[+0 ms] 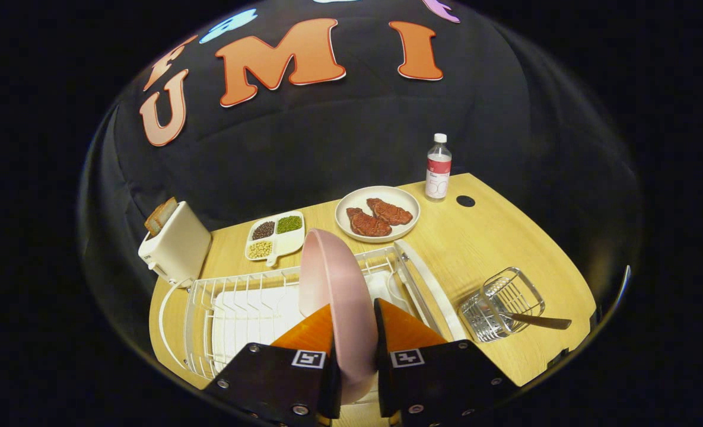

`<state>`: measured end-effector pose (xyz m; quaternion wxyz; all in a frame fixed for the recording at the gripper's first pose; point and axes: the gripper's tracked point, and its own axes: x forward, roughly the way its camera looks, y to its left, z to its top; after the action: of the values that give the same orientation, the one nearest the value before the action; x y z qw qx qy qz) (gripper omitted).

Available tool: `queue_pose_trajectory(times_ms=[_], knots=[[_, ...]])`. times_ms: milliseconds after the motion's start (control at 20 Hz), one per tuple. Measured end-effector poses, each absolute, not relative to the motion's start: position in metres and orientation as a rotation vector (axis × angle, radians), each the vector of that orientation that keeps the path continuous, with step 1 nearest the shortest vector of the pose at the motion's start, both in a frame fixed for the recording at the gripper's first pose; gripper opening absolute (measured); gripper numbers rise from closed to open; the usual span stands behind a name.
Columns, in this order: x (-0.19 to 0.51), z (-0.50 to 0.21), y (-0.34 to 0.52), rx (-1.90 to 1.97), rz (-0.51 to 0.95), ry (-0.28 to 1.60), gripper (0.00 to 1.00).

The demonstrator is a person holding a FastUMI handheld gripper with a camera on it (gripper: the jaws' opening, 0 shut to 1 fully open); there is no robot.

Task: Take the plate from the dish rack, then take the spoon from the basket and place it into the plate.

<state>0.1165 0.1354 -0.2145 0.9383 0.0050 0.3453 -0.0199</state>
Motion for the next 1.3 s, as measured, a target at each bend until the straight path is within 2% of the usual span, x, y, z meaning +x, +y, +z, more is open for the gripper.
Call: queue_pose_trajectory(times_ms=[500, 700, 950, 1300], knots=[[0.134, -0.174, 0.148, -0.221, -0.057, 0.61, 0.24], [0.128, -0.157, 0.152, -0.164, -0.046, 0.598, 0.23], [0.095, -0.137, 0.143, -0.129, -0.031, 0.576, 0.23], [0.013, -0.139, 0.126, -0.028, -0.014, 0.599, 0.22]])
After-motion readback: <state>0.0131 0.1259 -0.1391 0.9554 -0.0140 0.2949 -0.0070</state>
